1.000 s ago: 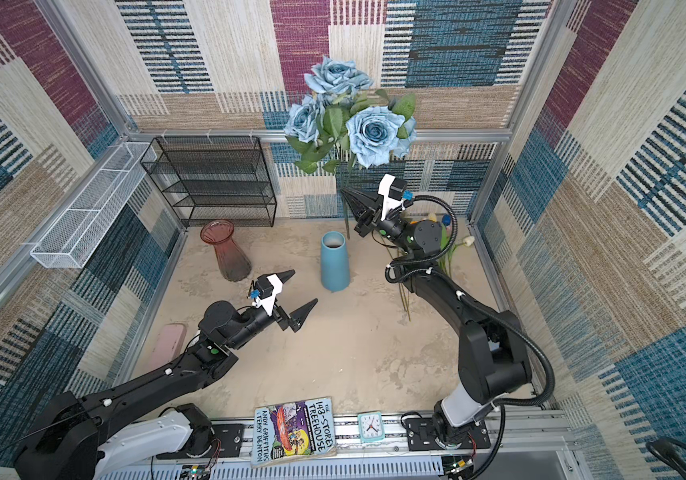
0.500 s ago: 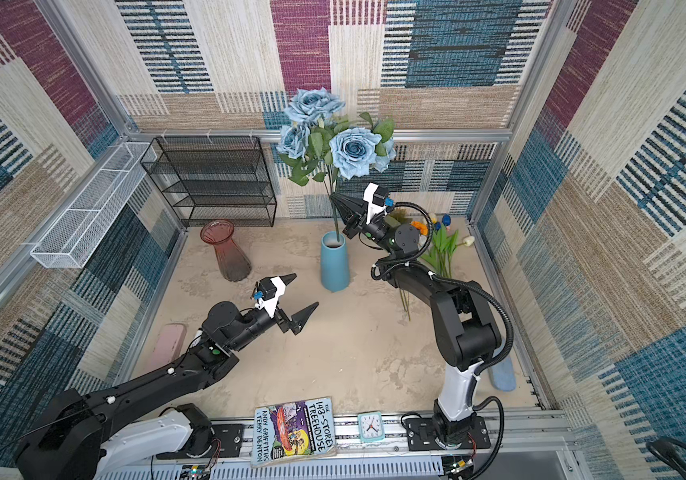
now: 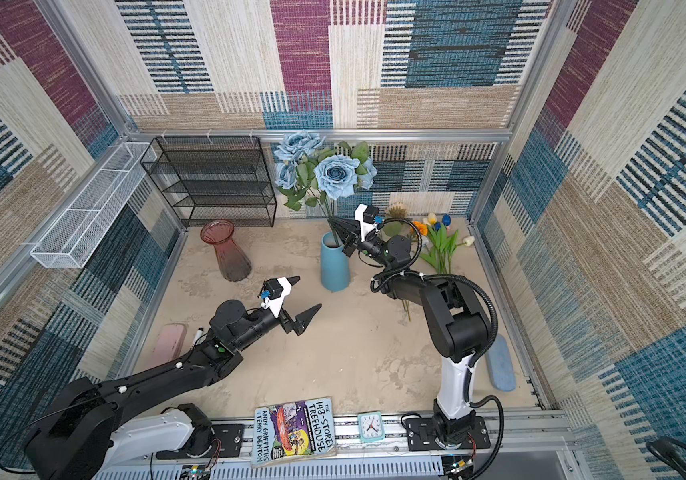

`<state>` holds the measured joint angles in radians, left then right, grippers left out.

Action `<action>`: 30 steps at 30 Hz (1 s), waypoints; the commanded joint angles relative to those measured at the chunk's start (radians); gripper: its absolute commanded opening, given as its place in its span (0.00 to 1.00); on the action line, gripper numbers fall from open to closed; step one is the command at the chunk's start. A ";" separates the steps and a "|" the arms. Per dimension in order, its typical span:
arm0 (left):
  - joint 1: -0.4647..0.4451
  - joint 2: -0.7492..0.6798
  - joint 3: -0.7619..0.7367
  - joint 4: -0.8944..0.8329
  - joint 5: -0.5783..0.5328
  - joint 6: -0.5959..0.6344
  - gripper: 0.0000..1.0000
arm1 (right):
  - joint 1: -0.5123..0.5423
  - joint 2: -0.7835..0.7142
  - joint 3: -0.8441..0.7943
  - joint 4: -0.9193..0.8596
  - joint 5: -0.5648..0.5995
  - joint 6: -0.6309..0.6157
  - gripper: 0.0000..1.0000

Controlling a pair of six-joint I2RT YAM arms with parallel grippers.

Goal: Arrange the flowers into the vase
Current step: 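Lower the rose stems into the light-blue vase with the right gripper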

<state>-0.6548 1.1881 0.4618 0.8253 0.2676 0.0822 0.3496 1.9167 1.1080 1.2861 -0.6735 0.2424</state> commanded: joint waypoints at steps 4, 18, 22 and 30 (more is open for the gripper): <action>0.000 0.021 0.012 0.054 -0.002 0.019 1.00 | 0.003 0.016 -0.013 -0.036 0.002 -0.057 0.04; 0.000 0.035 0.012 0.078 -0.013 0.021 0.99 | 0.005 -0.004 -0.039 -0.179 0.058 -0.117 0.28; 0.000 0.035 0.015 0.078 -0.016 0.025 0.99 | 0.006 -0.025 -0.048 -0.208 0.067 -0.124 0.36; 0.000 0.029 0.031 0.053 -0.015 0.024 1.00 | 0.008 -0.112 -0.103 -0.261 0.081 -0.153 0.57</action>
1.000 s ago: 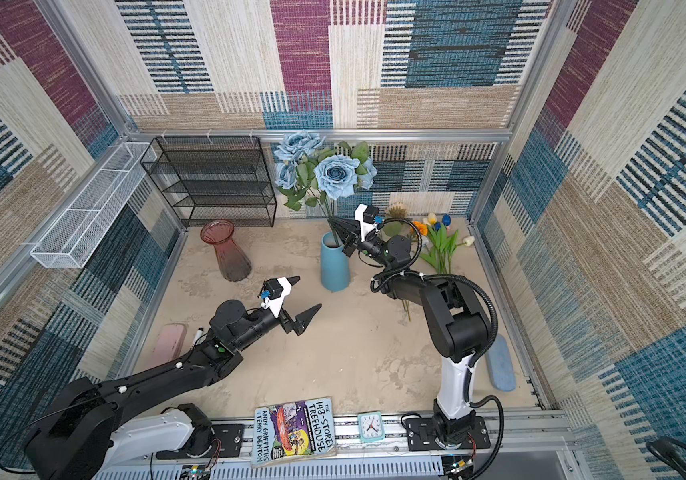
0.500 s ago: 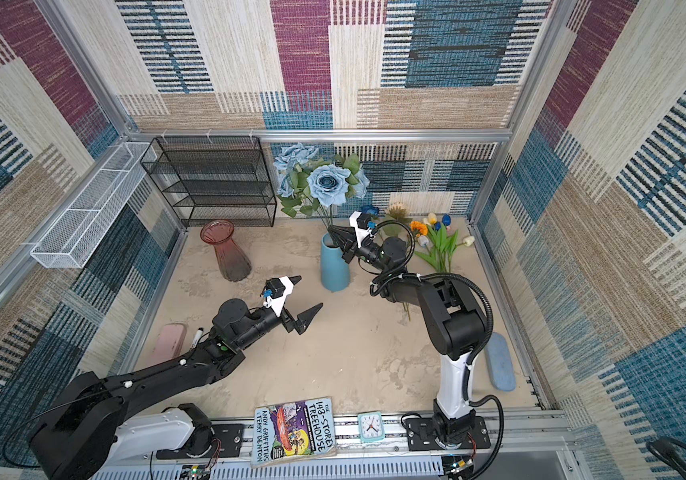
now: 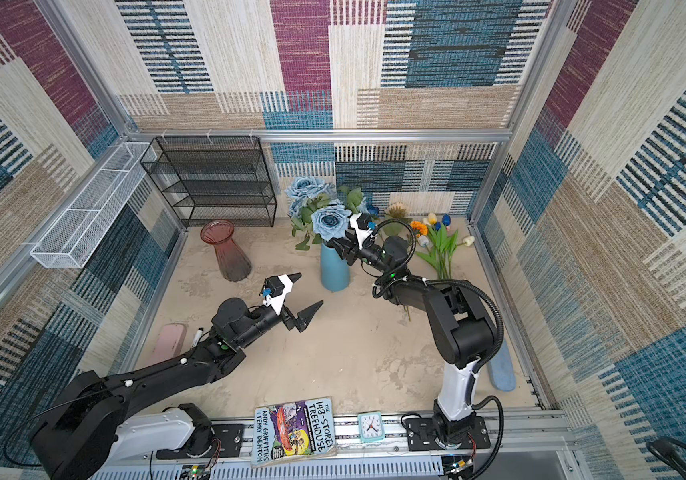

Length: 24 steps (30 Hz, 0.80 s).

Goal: Arrange the flowers into the vase
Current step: 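Lower the rose stems into the light-blue vase with the right gripper, then open the right gripper and withdraw it from the vase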

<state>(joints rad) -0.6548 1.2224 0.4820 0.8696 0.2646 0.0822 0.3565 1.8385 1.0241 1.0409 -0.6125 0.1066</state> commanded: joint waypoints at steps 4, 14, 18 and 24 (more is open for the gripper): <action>0.001 -0.010 0.005 0.000 -0.035 0.022 1.00 | 0.001 -0.109 -0.073 -0.047 0.039 -0.038 0.70; 0.003 -0.006 0.004 0.000 -0.050 0.019 1.00 | 0.000 -0.268 -0.206 -0.197 0.146 -0.174 0.79; 0.004 -0.005 -0.001 0.004 -0.051 0.016 1.00 | -0.001 -0.332 -0.265 -0.232 0.175 -0.196 0.79; 0.004 -0.023 -0.001 -0.009 -0.048 0.022 1.00 | -0.009 -0.465 -0.312 -0.321 0.272 -0.200 0.79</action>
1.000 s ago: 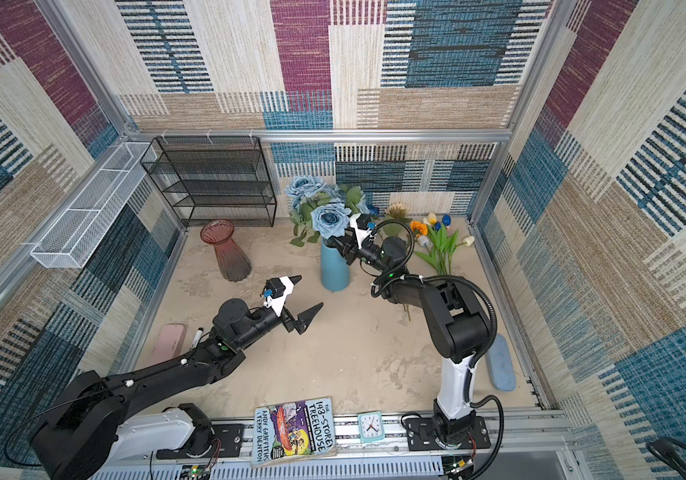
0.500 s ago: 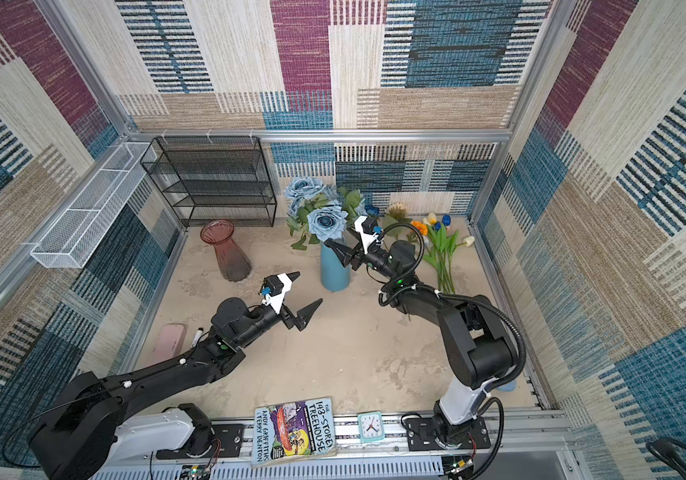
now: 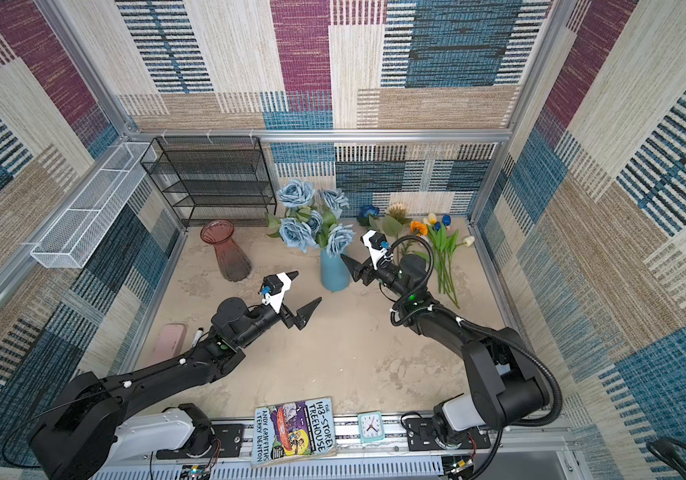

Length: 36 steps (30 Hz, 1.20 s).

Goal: Arrange the flowers into the vase
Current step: 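Open the right gripper and withdraw it from the vase, then lower the right gripper onto a green leafy flower stem and grasp it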

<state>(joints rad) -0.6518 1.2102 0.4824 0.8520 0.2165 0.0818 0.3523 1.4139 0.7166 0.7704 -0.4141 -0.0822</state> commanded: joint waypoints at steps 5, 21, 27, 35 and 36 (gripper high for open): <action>0.001 -0.055 -0.003 -0.032 0.014 0.034 1.00 | -0.112 -0.117 0.004 -0.131 0.070 0.123 0.75; -0.006 -0.122 -0.109 -0.087 0.072 0.043 0.99 | -0.319 0.466 0.669 -0.991 0.125 0.139 0.35; -0.005 -0.055 -0.093 -0.029 0.084 0.041 0.99 | -0.285 0.665 0.892 -1.153 0.167 0.074 0.36; -0.006 -0.019 -0.073 -0.013 0.092 0.052 0.99 | -0.266 0.904 1.205 -1.316 0.235 0.041 0.45; -0.005 -0.021 -0.073 -0.019 0.089 0.053 0.99 | -0.265 0.932 1.244 -1.339 0.231 0.032 0.45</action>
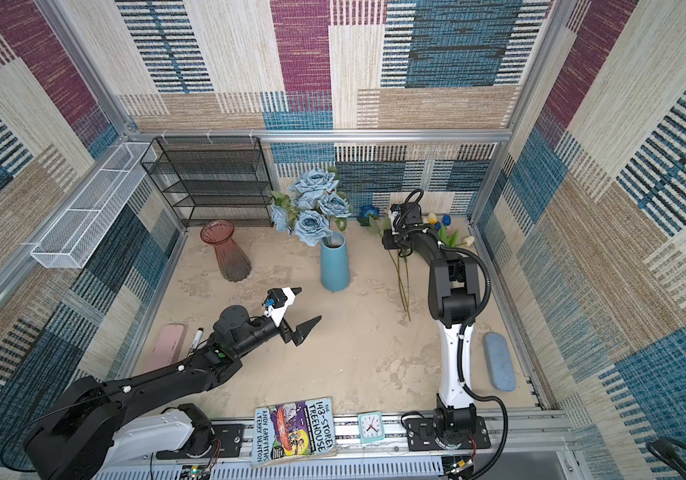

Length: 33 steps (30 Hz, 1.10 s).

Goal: Arrange the flowers into the vase
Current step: 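Lower the right gripper onto a green leafy flower stem and grasp it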

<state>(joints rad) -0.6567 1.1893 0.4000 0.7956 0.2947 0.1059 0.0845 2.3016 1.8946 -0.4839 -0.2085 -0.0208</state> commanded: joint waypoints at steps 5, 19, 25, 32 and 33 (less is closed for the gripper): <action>0.000 0.003 0.005 0.047 -0.002 0.033 0.99 | 0.014 0.153 0.212 -0.184 0.062 -0.069 0.44; 0.000 0.017 -0.001 0.080 -0.026 0.027 0.99 | 0.038 0.231 0.251 -0.183 0.075 -0.067 0.18; 0.000 -0.002 -0.009 0.080 -0.046 0.029 0.99 | 0.047 0.185 0.217 -0.141 0.006 -0.051 0.08; 0.000 -0.038 -0.030 0.080 -0.072 0.036 0.99 | 0.049 0.062 0.105 -0.061 -0.022 -0.039 0.00; 0.000 -0.040 -0.032 0.080 -0.078 0.038 0.99 | 0.049 0.044 0.086 -0.048 -0.026 -0.038 0.00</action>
<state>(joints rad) -0.6567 1.1576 0.3729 0.8341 0.2390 0.1089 0.1310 2.3920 2.0068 -0.5907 -0.2062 -0.0742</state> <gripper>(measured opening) 0.993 0.056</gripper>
